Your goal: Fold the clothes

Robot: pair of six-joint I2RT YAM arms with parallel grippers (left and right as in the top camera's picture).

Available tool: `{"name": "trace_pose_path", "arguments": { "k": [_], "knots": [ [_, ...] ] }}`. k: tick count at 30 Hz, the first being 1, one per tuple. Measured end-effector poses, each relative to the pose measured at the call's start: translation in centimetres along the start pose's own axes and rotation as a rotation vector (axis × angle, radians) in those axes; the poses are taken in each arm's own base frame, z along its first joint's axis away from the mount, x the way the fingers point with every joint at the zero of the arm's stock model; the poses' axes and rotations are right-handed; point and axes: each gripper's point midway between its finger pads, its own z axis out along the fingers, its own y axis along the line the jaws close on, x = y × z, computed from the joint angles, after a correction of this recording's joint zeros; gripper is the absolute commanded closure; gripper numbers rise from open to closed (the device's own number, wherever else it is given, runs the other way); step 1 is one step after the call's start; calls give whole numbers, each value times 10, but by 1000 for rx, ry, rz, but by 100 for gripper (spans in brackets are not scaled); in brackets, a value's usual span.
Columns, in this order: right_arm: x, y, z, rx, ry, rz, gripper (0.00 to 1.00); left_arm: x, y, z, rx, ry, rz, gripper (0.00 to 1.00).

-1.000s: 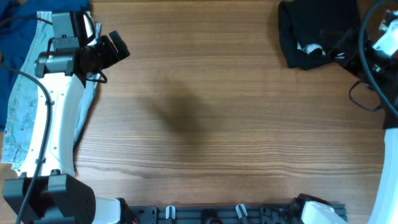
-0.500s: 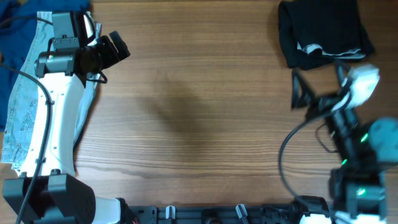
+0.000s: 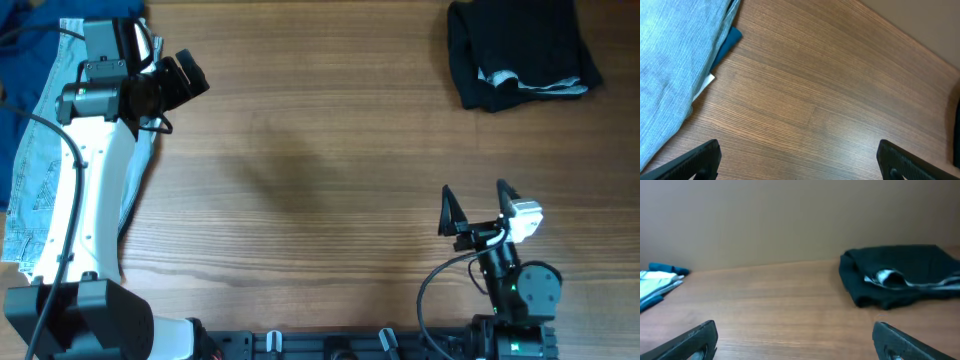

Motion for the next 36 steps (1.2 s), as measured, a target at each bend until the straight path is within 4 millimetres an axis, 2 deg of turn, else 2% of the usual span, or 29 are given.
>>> {"name": "trace_pose_path", "arguments": {
  "k": [28, 30, 32, 34, 36],
  "knots": [
    [-4, -5, -1, 32, -23, 22, 0, 3, 1, -1, -5, 12, -1, 0],
    [-5, -5, -1, 32, -23, 22, 0, -10, -6, -9, 33, -70, 11, 0],
    [-4, -5, -1, 32, -20, 23, 0, -21, -14, -27, 94, -208, 37, 0],
    [-4, -5, -1, 33, -22, 23, 0, -16, -16, -49, 144, -310, 58, 0],
    [-4, -6, -1, 35, -22, 23, 0, 3, -12, -73, 202, -439, 79, 0]
  ]
}}
